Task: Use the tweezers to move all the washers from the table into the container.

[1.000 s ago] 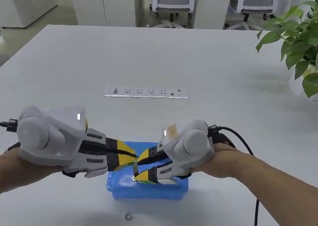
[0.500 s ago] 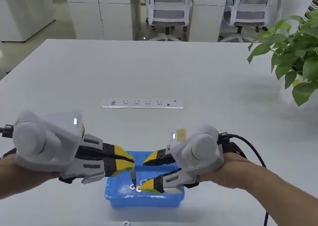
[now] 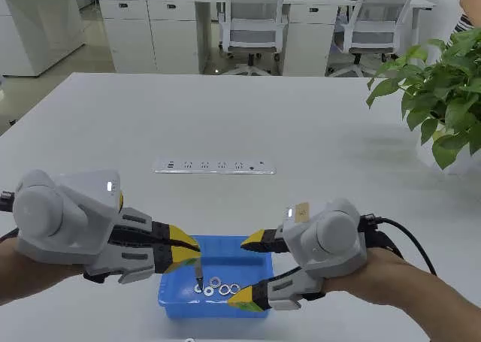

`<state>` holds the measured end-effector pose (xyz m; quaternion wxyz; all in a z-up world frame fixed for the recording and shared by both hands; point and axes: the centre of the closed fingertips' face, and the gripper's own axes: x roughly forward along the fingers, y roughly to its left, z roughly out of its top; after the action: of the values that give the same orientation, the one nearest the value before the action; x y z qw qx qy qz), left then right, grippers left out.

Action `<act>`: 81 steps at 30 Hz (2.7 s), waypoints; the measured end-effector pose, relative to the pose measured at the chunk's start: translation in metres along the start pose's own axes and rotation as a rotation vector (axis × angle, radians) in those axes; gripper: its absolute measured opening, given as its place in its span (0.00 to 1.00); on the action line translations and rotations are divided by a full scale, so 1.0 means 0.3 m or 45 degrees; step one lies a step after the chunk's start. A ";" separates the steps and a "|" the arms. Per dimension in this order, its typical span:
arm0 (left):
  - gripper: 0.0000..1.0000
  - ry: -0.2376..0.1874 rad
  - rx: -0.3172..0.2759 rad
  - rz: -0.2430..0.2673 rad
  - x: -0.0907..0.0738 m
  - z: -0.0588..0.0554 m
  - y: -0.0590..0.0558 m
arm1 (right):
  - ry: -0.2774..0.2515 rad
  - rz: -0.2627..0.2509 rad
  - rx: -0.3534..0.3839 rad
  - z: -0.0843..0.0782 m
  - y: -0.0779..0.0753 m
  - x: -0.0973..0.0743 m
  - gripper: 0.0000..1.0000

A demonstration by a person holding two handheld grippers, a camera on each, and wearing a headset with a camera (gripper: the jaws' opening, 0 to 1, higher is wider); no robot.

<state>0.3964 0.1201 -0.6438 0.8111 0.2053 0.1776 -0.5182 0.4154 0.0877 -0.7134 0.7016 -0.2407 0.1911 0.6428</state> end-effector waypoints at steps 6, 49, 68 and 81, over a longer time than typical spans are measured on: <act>0.05 0.002 -0.002 0.003 -0.023 0.005 -0.013 | -0.022 -0.044 0.050 -0.023 0.014 -0.040 0.66; 0.05 0.056 -0.073 -0.008 -0.033 -0.128 -0.132 | -0.051 -0.162 0.214 -0.131 0.135 -0.138 1.00; 0.05 0.054 -0.090 -0.030 0.010 -0.142 -0.139 | -0.025 -0.162 0.237 -0.163 0.146 -0.142 1.00; 0.05 0.069 -0.082 -0.047 0.023 -0.169 -0.147 | -0.016 -0.154 0.240 -0.172 0.155 -0.139 0.99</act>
<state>0.3551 0.1244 -0.6970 0.8024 0.1899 0.2199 -0.5213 0.3671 0.0264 -0.7354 0.7599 -0.1808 0.2312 0.5800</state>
